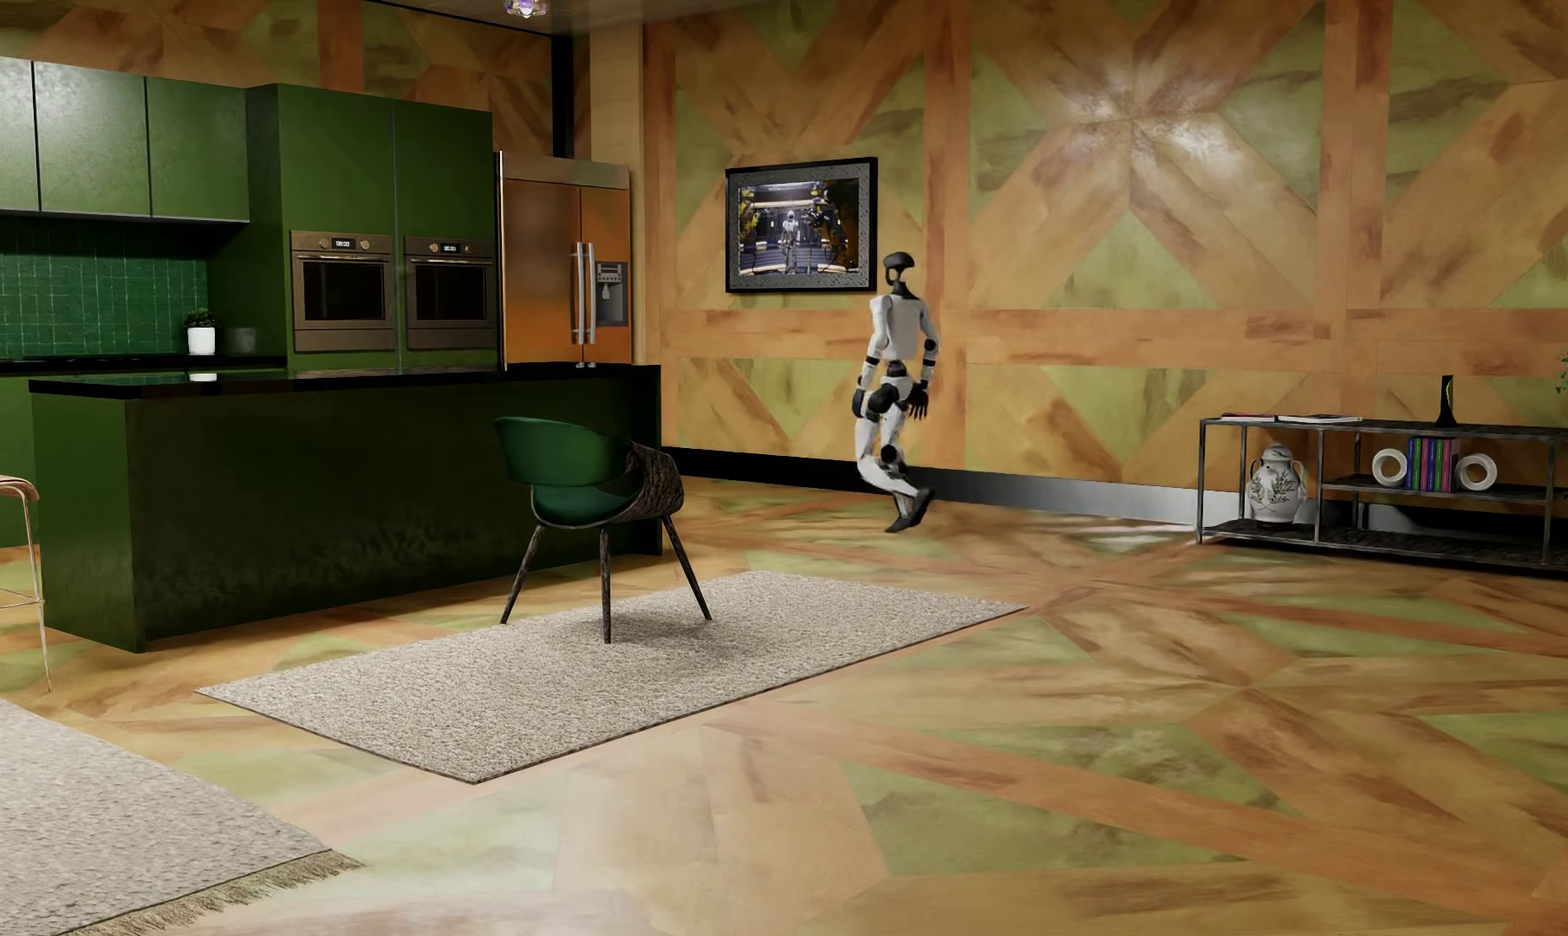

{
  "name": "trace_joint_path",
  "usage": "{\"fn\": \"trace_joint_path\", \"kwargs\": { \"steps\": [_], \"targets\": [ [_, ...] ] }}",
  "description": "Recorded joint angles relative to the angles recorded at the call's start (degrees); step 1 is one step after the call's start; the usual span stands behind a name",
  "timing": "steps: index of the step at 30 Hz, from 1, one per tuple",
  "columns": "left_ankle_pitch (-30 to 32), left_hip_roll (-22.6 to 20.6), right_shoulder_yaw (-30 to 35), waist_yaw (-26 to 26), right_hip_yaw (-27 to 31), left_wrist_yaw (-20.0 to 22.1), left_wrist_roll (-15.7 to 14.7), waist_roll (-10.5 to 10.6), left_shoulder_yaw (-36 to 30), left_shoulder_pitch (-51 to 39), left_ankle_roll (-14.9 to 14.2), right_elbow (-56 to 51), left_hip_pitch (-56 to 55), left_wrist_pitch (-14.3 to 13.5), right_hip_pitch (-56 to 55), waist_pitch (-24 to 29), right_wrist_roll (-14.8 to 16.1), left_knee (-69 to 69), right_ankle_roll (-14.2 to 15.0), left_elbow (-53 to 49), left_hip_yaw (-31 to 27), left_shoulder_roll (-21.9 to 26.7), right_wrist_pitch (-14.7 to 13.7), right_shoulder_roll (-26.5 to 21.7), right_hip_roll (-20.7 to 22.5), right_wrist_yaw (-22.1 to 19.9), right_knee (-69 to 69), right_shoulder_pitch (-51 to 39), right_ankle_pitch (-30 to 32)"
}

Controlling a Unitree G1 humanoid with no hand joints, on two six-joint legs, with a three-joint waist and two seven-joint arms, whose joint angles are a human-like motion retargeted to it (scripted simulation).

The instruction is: Avoid the counter

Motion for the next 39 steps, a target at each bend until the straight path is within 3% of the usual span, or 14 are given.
{"fn": "trace_joint_path", "kwargs": {
  "steps": [5, 6, 7, 8, 9, 10, 13, 16, 19, 23, 27, 31, 36, 39],
  "targets": [
    [0.11, -1.66, -5.67, 14.93, 0.0, 0.0, 0.0, -2.81, -0.98, 6.62, 0.0, -15.28, -17.41, 0.0, 28.11, -0.68, 0.0, -38.28, 0.0, 6.11, 0.0, 2.05, 0.0, -3.28, -4.29, 0.0, -11.48, -5.03, -24.98],
    [3.52, -0.91, -6.93, 16.29, 0.0, 0.0, 0.0, -2.48, -1.07, 7.45, 0.0, -17.08, -18.43, 0.0, 30.67, -1.69, 0.0, -48.4, 0.0, 7.61, 0.0, 2.23, 0.0, -3.57, -4.48, 0.0, -11.0, -6.74, -27.33],
    [17.31, -0.61, -8.28, 16.84, 0.0, 0.0, 0.0, -2.12, -1.3, 8.14, 0.0, -18.35, -19.43, 0.0, 32.58, -2.57, 0.0, -61.09, 0.0, 9.07, 0.0, 2.26, 0.0, -3.73, -4.67, 0.0, -11.33, -8.08, -27.41],
    [21.77, -0.89, -9.38, 16.59, 0.0, 0.0, 0.0, -1.79, -1.33, 8.67, 0.0, -19.02, -21.2, 0.0, 34.19, -2.92, 0.0, -64.08, 0.0, 10.57, 0.0, 2.25, 0.0, -3.61, -5.04, 0.0, -11.25, -8.73, -24.68],
    [3.51, -1.91, -10.58, 16.13, 0.0, 0.0, 0.0, -1.8, -1.91, 8.8, 0.0, -18.93, -22.56, 0.0, 35.81, -2.43, 0.0, -48.44, 0.0, 12.27, 0.0, 2.26, 0.0, -3.18, -6.29, 0.0, -8.4, -8.21, -19.12],
    [-2.32, -3.14, -11.45, 15.45, 0.0, 0.0, 0.0, -2.29, -2.02, 8.69, 0.0, -17.13, -23.85, 0.0, 35.0, -2.33, 0.0, -41.19, 0.0, 13.54, 0.0, 2.17, 0.0, -2.22, -8.24, 0.0, -1.15, -7.12, -11.28],
    [-6.11, -10.43, -7.41, 11.5, 0.0, 0.0, 0.0, -1.93, -3.93, 4.72, 0.0, -5.38, -17.16, 0.0, 18.7, -0.24, 0.0, -32.19, 0.0, 11.83, 0.0, 1.55, 0.0, -1.04, -11.49, 0.0, 40.21, -4.57, -1.62],
    [-0.88, -13.8, -1.51, 1.54, 0.0, 0.0, 0.0, 1.35, -1.86, 1.81, 0.0, 0.95, 1.29, 0.0, -0.5, 0.15, 0.0, -44.06, 0.0, -0.06, 0.0, 0.27, 0.0, -0.93, -8.79, 0.0, 48.59, 0.5, -0.73],
    [4.99, -10.59, 0.78, -7.97, 0.0, 0.0, 0.0, 2.22, -0.59, -1.86, 0.0, 1.14, 16.19, 0.0, -12.19, -0.36, 0.0, -53.08, 0.0, -9.36, 0.0, -0.02, 0.0, -0.11, -8.26, 0.0, 16.25, 6.46, 11.85],
    [15.68, -3.18, 0.29, -12.57, 0.0, 0.0, 0.0, -0.48, 2.16, -4.16, 0.0, 0.86, 26.83, 0.0, -20.38, -2.23, 0.0, -53.41, 0.0, -20.79, 0.0, 2.48, 0.0, 1.6, -12.62, 0.0, -9.15, 8.68, -17.69],
    [39.25, 2.1, -0.83, -10.06, 0.0, 0.0, 0.0, 2.13, 2.24, -1.45, 0.0, 3.11, 22.18, 0.0, -25.03, -4.39, 0.0, -33.75, 0.0, -10.32, 0.0, -0.23, 0.0, -0.11, -5.98, 0.0, 5.97, 4.97, 8.21],
    [-1.98, -1.35, -1.81, 0.03, 0.0, 0.0, 0.0, -0.52, -3.35, -0.31, 0.0, -0.29, -2.19, 0.0, 1.93, 0.48, 0.0, -4.72, 0.0, 1.4, 0.0, 0.22, 0.0, -2.73, -1.19, 0.0, 0.04, -3.35, -2.21],
    [-1.59, -0.07, -7.76, 14.42, 0.0, 0.0, 0.0, -4.24, -0.6, 4.58, 0.0, -11.6, -18.97, 0.0, 29.59, 0.31, 0.0, -47.75, 0.0, 6.56, 0.0, 3.12, 0.0, -5.75, -5.49, 0.0, -12.85, -13.78, -22.56],
    [-2.16, 2.17, -10.91, 19.66, 0.0, 0.0, 0.0, -5.45, 0.87, 6.49, 0.0, -16.0, -23.84, 0.0, 37.33, 0.0, 0.0, -48.23, 0.0, 9.36, 0.0, 3.6, 0.0, -5.84, -10.02, 0.0, -8.51, -16.47, -19.8]
  ]
}}
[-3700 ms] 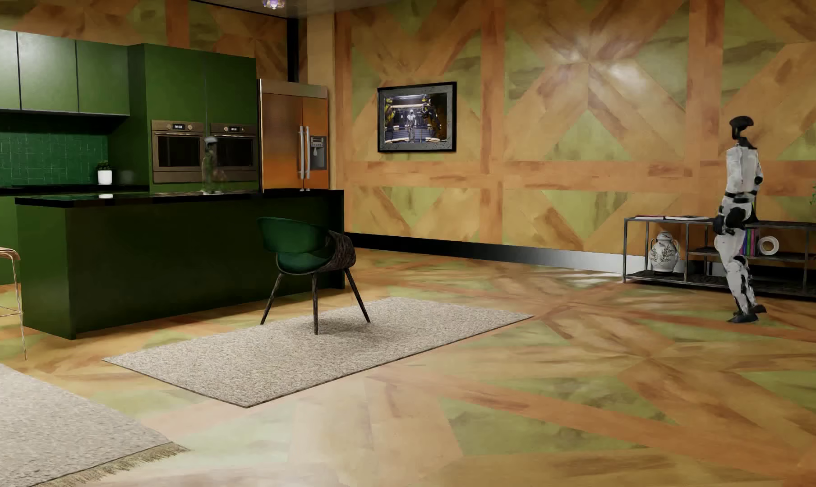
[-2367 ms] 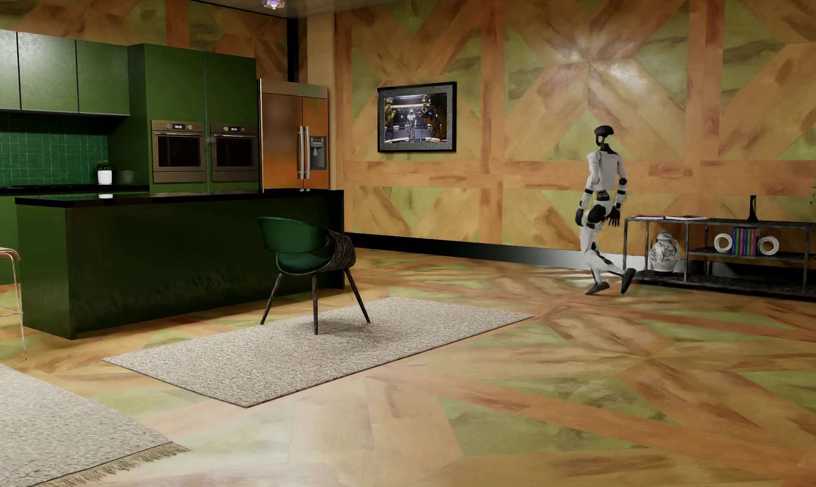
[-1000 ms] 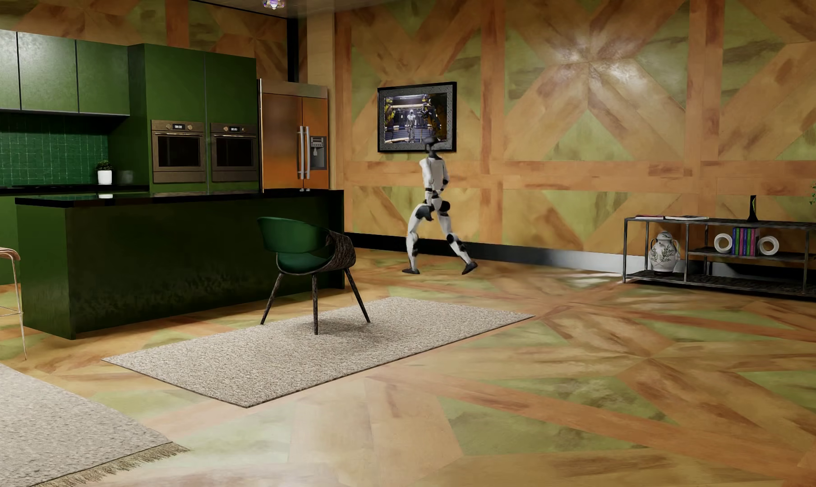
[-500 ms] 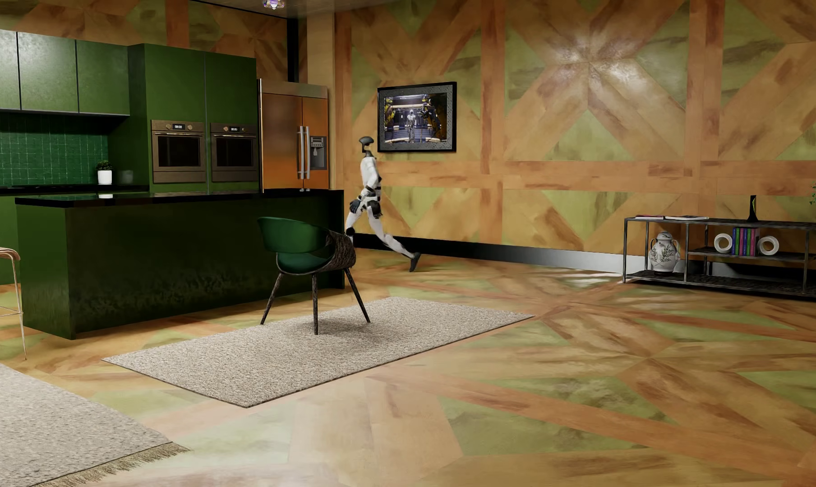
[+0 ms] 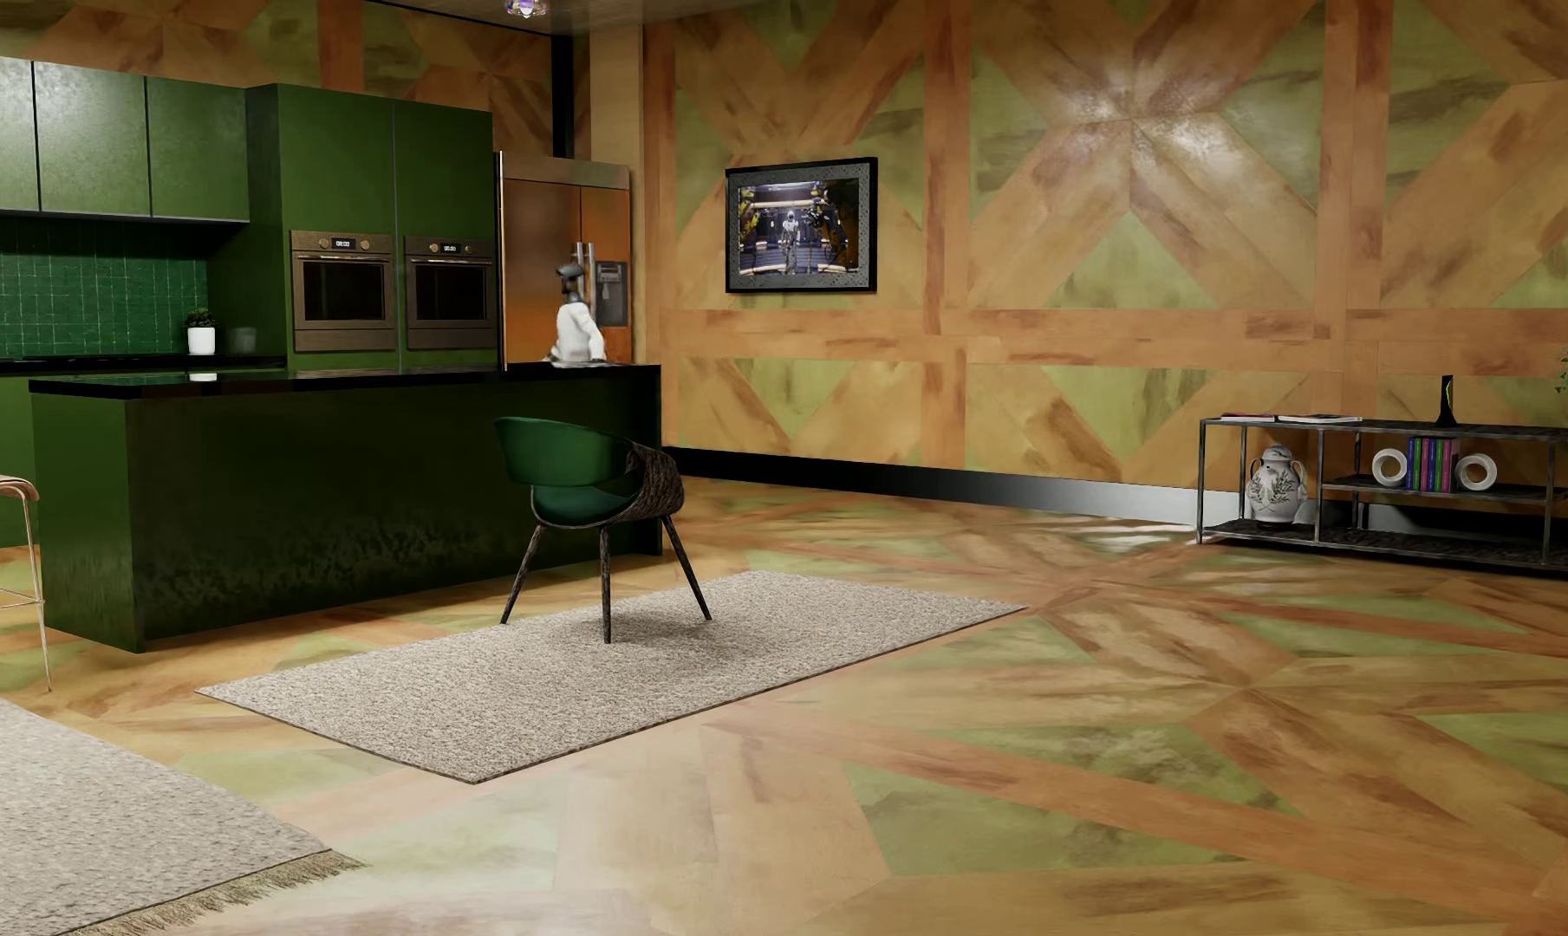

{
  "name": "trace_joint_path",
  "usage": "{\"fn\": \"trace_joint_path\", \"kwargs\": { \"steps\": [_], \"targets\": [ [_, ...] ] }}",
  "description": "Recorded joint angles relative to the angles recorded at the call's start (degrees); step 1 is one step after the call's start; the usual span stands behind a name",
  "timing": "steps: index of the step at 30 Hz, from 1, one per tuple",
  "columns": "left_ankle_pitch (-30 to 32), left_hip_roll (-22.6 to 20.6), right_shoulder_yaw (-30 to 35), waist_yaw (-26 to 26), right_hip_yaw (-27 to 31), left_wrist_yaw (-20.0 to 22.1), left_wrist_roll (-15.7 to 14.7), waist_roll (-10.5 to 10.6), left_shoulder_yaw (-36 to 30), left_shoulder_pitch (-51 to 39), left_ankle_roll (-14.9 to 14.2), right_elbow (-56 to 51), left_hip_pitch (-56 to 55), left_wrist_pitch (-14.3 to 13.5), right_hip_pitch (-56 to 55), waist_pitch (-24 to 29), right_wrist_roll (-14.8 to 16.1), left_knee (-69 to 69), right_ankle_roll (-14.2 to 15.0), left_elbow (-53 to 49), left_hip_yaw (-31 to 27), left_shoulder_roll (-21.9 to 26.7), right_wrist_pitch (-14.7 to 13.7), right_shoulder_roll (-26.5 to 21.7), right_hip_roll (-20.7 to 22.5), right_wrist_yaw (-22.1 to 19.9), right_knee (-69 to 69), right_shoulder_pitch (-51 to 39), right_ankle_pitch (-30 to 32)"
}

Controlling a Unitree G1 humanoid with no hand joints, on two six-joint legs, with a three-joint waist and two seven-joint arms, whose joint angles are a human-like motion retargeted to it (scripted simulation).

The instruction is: Avoid the counter

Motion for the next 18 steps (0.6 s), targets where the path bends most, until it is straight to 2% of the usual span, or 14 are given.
{"fn": "trace_joint_path", "kwargs": {
  "steps": [1, 3, 4, 6, 8, 9, 10, 11, 12, 13, 14, 15, 17, 18],
  "targets": [
    [2.2, -0.8, -0.86, 0.62, 0.0, 0.0, 0.0, -1.11, -0.15, 0.48, 0.0, -0.47, -0.94, 0.0, 0.19, -0.61, 0.0, 6.21, 0.0, 1.68, 0.0, -0.18, 0.0, 1.14, -1.69, 0.0, 5.55, 1.19, 6.6],
    [4.36, -5.46, -0.46, -2.11, 0.0, 0.0, 0.0, -3.93, -1.22, -0.06, 0.0, 1.47, 1.24, 0.0, -6.12, -0.56, 0.0, 16.23, 0.0, 4.73, 0.0, -0.85, 0.0, 3.94, -3.94, 0.0, 26.82, 5.06, 26.15],
    [2.01, -8.44, 1.4, -4.64, 0.0, 0.0, 0.0, -4.37, -0.8, -0.7, 0.0, 2.72, 6.31, 0.0, -11.26, 1.0, 0.0, 16.53, 0.0, 3.87, 0.0, -1.42, 0.0, 4.53, -3.86, 0.0, 39.61, 6.77, 29.24],
    [-0.2, -10.03, 5.13, -10.53, 0.0, 0.0, 0.0, -3.1, 0.56, -2.07, 0.0, 8.57, 17.68, 0.0, -24.89, 1.86, 0.0, 11.13, 0.0, -1.21, 0.0, -3.02, 0.0, 6.8, -0.54, 0.0, 53.46, 9.38, 21.53],
    [-0.29, -9.32, 6.77, -18.24, 0.0, 0.0, 0.0, -0.74, 2.77, -3.09, 0.0, 12.96, 29.84, 0.0, -35.91, 1.78, 0.0, 2.72, 0.0, -10.04, 0.0, -4.01, 0.0, 7.84, 2.96, 0.0, 42.4, 14.8, 24.88],
    [-0.54, -8.41, 8.74, -21.74, 0.0, 0.0, 0.0, 0.1, 3.23, -4.08, 0.0, 14.87, 35.13, 0.0, -39.89, 1.68, 0.0, -0.58, 0.0, -14.83, 0.0, -3.97, 0.0, 7.7, 3.74, 0.0, 30.37, 17.3, 29.02],
    [-1.28, -7.6, 9.94, -24.55, 0.0, 0.0, 0.0, 0.38, 3.41, -5.95, 0.0, 16.54, 39.24, 0.0, -43.14, 1.47, 0.0, -2.68, 0.0, -19.08, 0.0, -3.67, 0.0, 7.51, 3.58, 0.0, 17.66, 19.45, 29.33],
    [-2.73, -7.33, 13.15, -26.87, 0.0, 0.0, 0.0, 0.01, 3.53, -8.47, 0.0, 18.33, 42.45, 0.0, -45.58, 1.11, 0.0, -3.83, 0.0, -22.72, 0.0, -3.01, 0.0, 7.03, 2.62, 0.0, 6.91, 20.81, 21.1],
    [-4.69, -6.97, 17.75, -29.04, 0.0, 0.0, 0.0, -0.38, 3.93, -10.87, 0.0, 19.71, 45.46, 0.0, -47.36, 0.79, 0.0, -4.2, 0.0, -25.56, 0.0, -2.31, 0.0, 6.24, 1.53, 0.0, 0.88, 22.0, 6.63],
    [-6.33, -6.34, 19.51, -31.36, 0.0, 0.0, 0.0, -0.64, 5.2, -12.61, 0.0, 20.29, 48.24, 0.0, -49.35, 0.68, 0.0, -3.81, 0.0, -27.82, 0.0, -2.01, 0.0, 5.77, -0.04, 0.0, 0.09, 23.7, -3.28],
    [-6.17, -5.49, 20.94, -33.3, 0.0, 0.0, 0.0, -0.51, 6.84, -13.61, 0.0, 21.22, 51.12, 0.0, -51.21, 1.01, 0.0, -3.19, 0.0, -28.99, 0.0, -2.14, 0.0, 5.48, -1.06, 0.0, 0.54, 25.03, -2.76],
    [-2.77, -4.0, 21.71, -34.53, 0.0, 0.0, 0.0, 0.21, 8.46, -13.48, 0.0, 22.37, 53.36, 0.0, -52.91, 1.13, 0.0, -1.3, 0.0, -29.28, 0.0, -2.61, 0.0, 5.38, -0.48, 0.0, 1.71, 26.06, 6.28],
    [13.11, -0.38, 21.09, -33.7, 0.0, 0.0, 0.0, 2.87, 9.61, -11.34, 0.0, 24.55, 51.13, 0.0, -54.87, -1.06, 0.0, 10.18, 0.0, -26.6, 0.0, -3.99, 0.0, 5.98, 3.9, 0.0, 7.96, 27.47, 28.75],
    [20.76, 1.02, 21.81, -31.45, 0.0, 0.0, 0.0, 4.51, 8.39, -10.26, 0.0, 24.9, 48.35, 0.0, -52.83, -0.68, 0.0, 19.9, 0.0, -23.35, 0.0, -4.85, 0.0, 5.87, 7.07, 0.0, 11.79, 27.17, 30.87]
  ]
}}
